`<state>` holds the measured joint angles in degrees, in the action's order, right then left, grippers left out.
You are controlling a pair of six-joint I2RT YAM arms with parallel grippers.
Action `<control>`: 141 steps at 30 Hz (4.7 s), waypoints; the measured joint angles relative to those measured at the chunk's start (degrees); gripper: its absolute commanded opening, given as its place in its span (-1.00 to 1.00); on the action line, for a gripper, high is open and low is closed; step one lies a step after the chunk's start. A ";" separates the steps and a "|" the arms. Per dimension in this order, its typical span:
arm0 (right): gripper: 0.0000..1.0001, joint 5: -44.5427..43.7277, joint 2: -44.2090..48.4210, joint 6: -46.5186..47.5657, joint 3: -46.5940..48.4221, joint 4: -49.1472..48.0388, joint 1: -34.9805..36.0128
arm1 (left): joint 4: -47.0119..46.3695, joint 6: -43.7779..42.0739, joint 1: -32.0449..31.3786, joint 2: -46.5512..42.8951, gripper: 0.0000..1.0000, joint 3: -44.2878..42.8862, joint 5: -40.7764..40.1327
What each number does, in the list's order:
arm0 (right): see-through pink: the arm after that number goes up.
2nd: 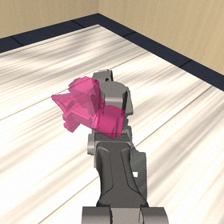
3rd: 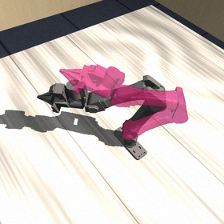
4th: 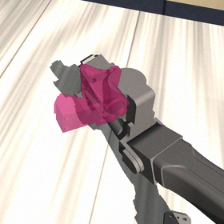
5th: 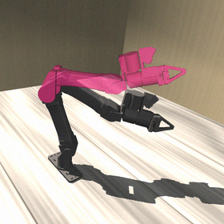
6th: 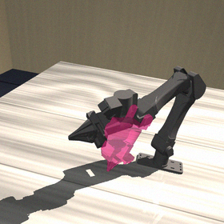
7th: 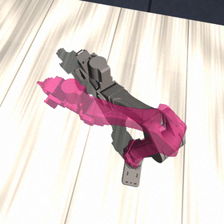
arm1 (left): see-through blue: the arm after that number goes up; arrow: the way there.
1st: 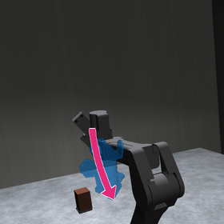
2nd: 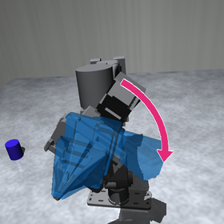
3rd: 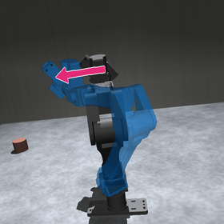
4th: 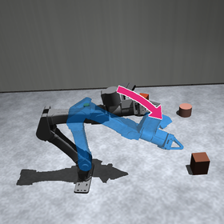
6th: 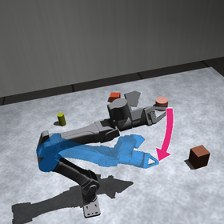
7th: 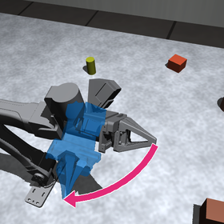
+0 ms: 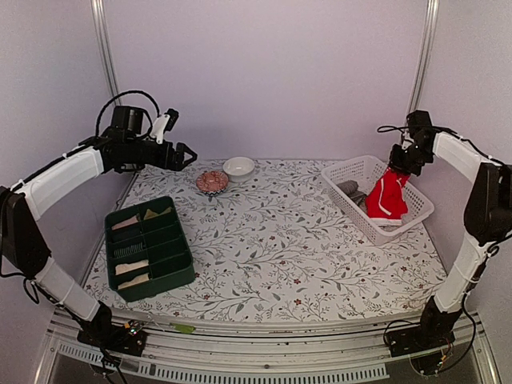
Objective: Roll the underwear
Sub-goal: Pick up the underwear from the bin, then put down the underwear at the center of the board, then pick up the underwear from the center of the board.
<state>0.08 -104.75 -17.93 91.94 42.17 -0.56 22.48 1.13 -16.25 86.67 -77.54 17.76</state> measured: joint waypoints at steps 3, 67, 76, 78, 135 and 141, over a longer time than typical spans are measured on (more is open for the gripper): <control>-1.00 5.44 6.23 0.07 0.70 -0.04 0.13 | 0.04 0.00 -0.09 -0.04 0.92 0.02 1.25; 0.14 43.36 -20.09 3.39 -4.02 -15.30 43.45 | 2.82 7.58 -15.13 15.12 0.01 0.87 8.17; -0.04 35.06 -4.63 -0.55 -7.93 -20.37 31.95 | 2.69 7.91 -20.72 20.33 -0.14 0.87 5.88; -0.08 32.00 -5.44 0.20 -6.69 -19.08 29.46 | 2.75 7.89 -23.04 21.42 -0.20 0.83 5.18; -0.07 13.49 -12.55 12.66 -0.55 1.29 41.29 | 11.72 -0.04 -24.44 33.24 -0.84 -5.33 -9.70; -0.10 9.79 -15.85 12.59 -0.50 1.46 41.33 | 11.72 -0.04 -24.44 33.29 -0.83 -5.35 -9.68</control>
<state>9.87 -120.60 -5.34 91.44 43.64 40.77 34.20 1.08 -40.69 119.96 -82.89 8.08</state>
